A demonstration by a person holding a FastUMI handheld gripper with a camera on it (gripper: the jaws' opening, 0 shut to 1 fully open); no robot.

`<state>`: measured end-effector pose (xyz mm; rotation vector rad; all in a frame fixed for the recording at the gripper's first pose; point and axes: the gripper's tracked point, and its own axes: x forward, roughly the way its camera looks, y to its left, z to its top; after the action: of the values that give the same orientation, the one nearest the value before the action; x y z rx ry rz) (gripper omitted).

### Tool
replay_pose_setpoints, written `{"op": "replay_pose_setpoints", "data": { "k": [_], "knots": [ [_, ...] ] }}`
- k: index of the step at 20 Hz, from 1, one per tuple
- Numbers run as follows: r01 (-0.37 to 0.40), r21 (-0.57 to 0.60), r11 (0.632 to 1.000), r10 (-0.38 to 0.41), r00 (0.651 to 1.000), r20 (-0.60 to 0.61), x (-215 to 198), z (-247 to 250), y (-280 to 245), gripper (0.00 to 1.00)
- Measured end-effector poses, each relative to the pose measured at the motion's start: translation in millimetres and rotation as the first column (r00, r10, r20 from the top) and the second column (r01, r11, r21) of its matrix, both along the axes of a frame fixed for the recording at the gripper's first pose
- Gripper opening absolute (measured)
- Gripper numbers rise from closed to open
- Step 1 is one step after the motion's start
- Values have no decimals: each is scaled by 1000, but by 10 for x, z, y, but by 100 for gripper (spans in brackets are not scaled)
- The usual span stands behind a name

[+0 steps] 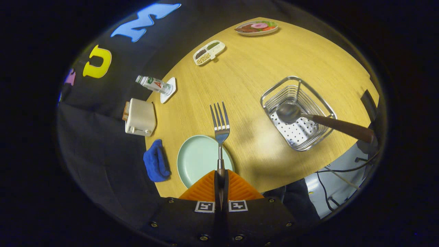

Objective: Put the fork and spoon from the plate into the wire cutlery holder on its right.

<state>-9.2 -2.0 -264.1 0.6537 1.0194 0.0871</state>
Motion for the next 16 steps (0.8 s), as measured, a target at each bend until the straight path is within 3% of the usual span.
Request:
{"op": "replay_pose_setpoints", "data": {
  "k": [8,16],
  "knots": [
    [169,5,986,-169,986,10,-178,47,-613,0],
    [164,-19,986,-164,986,-36,-315,-63,-692,0]
  ]
}}
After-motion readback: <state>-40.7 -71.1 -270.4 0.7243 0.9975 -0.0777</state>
